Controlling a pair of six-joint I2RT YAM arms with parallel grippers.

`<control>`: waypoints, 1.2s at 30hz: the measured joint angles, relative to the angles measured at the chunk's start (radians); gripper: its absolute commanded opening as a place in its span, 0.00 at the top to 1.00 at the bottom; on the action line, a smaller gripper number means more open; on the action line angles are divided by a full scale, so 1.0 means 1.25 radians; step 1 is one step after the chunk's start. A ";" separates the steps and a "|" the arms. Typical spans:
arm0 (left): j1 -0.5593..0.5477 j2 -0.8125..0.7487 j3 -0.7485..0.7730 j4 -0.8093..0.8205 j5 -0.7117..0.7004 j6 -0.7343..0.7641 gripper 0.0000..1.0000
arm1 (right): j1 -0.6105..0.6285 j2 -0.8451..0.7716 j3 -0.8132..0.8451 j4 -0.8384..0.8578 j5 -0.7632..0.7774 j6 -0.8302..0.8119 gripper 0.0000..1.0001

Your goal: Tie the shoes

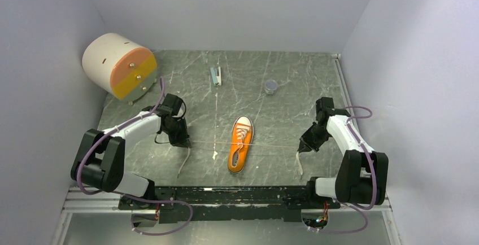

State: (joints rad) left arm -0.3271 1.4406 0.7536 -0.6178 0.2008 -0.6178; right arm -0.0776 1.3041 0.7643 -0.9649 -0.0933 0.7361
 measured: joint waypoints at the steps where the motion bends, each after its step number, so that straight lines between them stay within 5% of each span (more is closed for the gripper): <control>1: 0.000 0.000 -0.002 0.000 0.001 0.000 0.95 | 0.000 0.000 0.000 0.002 0.000 0.000 1.00; 3: 0.000 0.000 -0.006 0.001 0.002 0.000 0.94 | 0.000 -0.001 -0.004 0.012 -0.004 -0.004 1.00; 6: 0.000 -0.001 -0.006 -0.002 -0.008 0.005 0.58 | 0.001 -0.002 -0.015 0.031 -0.025 -0.027 1.00; 10: 0.006 -0.031 -0.003 -0.021 -0.083 0.043 0.41 | 0.007 -0.013 -0.027 0.068 -0.040 -0.064 1.00; 14: -0.036 -0.086 0.040 -0.019 -0.136 0.135 0.39 | 0.018 -0.038 -0.036 0.103 -0.069 -0.091 1.00; 19: -0.208 -0.137 0.092 0.051 -0.157 0.366 0.34 | 0.022 -0.041 -0.041 0.139 -0.130 -0.131 1.00; 22: -0.316 -0.167 0.081 0.105 -0.117 0.514 0.31 | 0.024 -0.041 -0.042 0.163 -0.181 -0.157 1.00; 26: -0.332 -0.137 0.055 0.187 -0.043 0.630 0.22 | 0.027 -0.042 -0.042 0.185 -0.229 -0.182 1.00; 34: -0.352 0.065 0.055 0.244 0.061 0.728 0.30 | 0.033 -0.042 -0.042 0.193 -0.259 -0.201 1.00; 36: -0.353 0.081 0.055 0.254 0.067 0.736 0.41 | 0.033 -0.042 -0.042 0.194 -0.262 -0.201 1.00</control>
State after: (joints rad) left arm -0.7689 1.5417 0.8227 -0.3000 0.2840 0.3019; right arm -0.0360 1.2518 0.7120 -0.7227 -0.4213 0.4843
